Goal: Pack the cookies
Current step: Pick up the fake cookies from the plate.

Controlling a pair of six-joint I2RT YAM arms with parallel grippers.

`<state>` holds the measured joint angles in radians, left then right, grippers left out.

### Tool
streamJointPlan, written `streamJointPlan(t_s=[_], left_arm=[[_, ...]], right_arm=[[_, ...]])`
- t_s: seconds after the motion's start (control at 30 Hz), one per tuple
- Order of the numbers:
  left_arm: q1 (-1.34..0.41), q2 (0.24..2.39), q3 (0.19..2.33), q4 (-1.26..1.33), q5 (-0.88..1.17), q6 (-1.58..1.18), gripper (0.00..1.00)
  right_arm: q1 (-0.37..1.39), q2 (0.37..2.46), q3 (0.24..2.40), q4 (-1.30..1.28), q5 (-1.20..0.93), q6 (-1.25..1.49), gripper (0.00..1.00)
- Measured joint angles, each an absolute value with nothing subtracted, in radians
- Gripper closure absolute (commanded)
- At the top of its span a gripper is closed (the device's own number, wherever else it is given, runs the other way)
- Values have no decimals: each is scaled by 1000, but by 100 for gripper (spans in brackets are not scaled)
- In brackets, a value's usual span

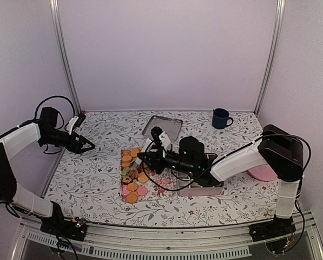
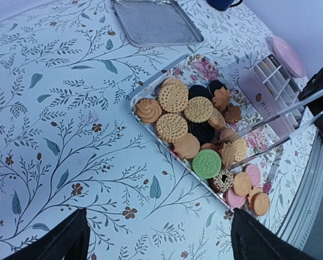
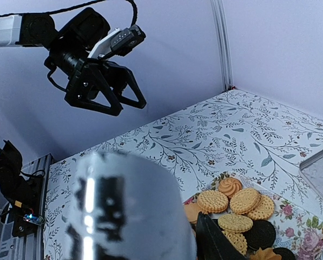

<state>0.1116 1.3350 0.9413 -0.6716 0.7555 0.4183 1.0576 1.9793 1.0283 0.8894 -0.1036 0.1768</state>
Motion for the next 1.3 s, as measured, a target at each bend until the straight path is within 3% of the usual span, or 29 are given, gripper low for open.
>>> streamJointPlan(t_s=[0.27,0.7,1.3], left_arm=[[112,1333,941,-672,760,418,9],[112,1333,941,-672,774,415,10],[112,1330,941,-672,773,416,10]], right_arm=[[1062,1955,1008,868,-90,180,68],[1073,1909,992,812,-61,154,100],[1076,1868,1028,770,-65,157,100]])
